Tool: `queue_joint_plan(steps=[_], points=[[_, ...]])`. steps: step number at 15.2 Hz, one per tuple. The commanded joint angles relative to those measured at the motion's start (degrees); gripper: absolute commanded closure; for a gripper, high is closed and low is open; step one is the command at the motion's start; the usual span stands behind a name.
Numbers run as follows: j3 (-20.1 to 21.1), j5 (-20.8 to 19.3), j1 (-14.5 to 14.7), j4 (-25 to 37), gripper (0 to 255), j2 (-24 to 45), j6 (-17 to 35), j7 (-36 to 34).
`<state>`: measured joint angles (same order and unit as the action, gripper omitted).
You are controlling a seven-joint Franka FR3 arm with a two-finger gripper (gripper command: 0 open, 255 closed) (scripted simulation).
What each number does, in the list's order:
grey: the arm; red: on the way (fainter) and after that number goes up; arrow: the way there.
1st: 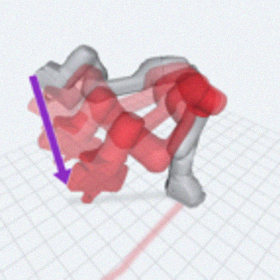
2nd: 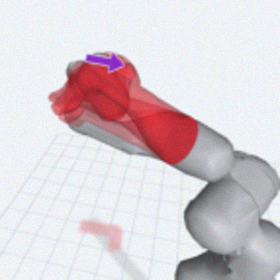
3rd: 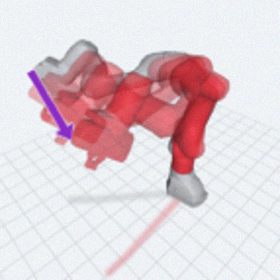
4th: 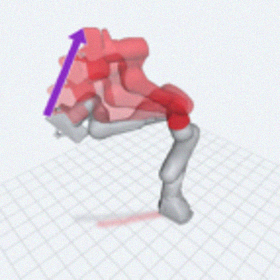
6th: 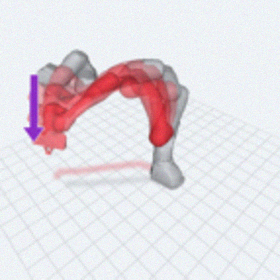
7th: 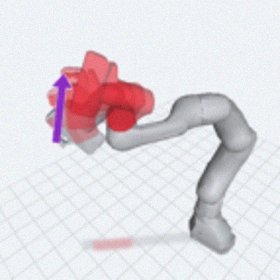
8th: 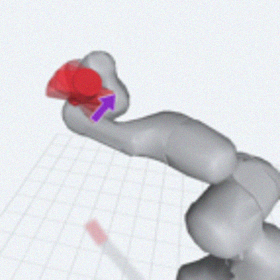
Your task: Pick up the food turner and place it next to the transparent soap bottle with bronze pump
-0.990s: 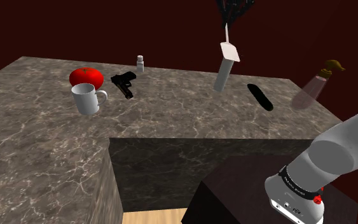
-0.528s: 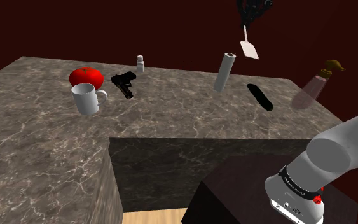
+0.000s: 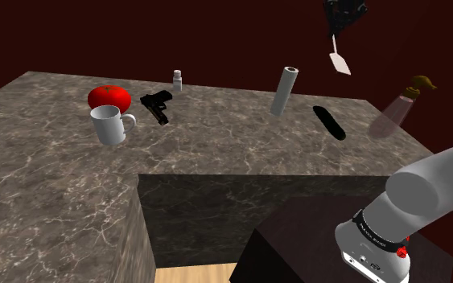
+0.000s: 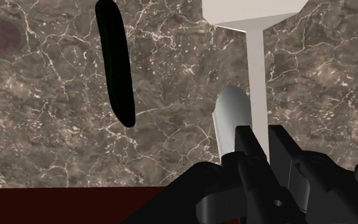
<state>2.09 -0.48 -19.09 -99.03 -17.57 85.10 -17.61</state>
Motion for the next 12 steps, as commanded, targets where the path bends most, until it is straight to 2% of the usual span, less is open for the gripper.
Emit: queue_joint_plan(steps=[1, 12], points=[[-1.9, -0.4, -0.9, 0.7, 255, 0.6, 0.0, 2.9], [-12.2, -1.2, -6.4, 7.9, 255, 7.5, -0.1, 18.6]])
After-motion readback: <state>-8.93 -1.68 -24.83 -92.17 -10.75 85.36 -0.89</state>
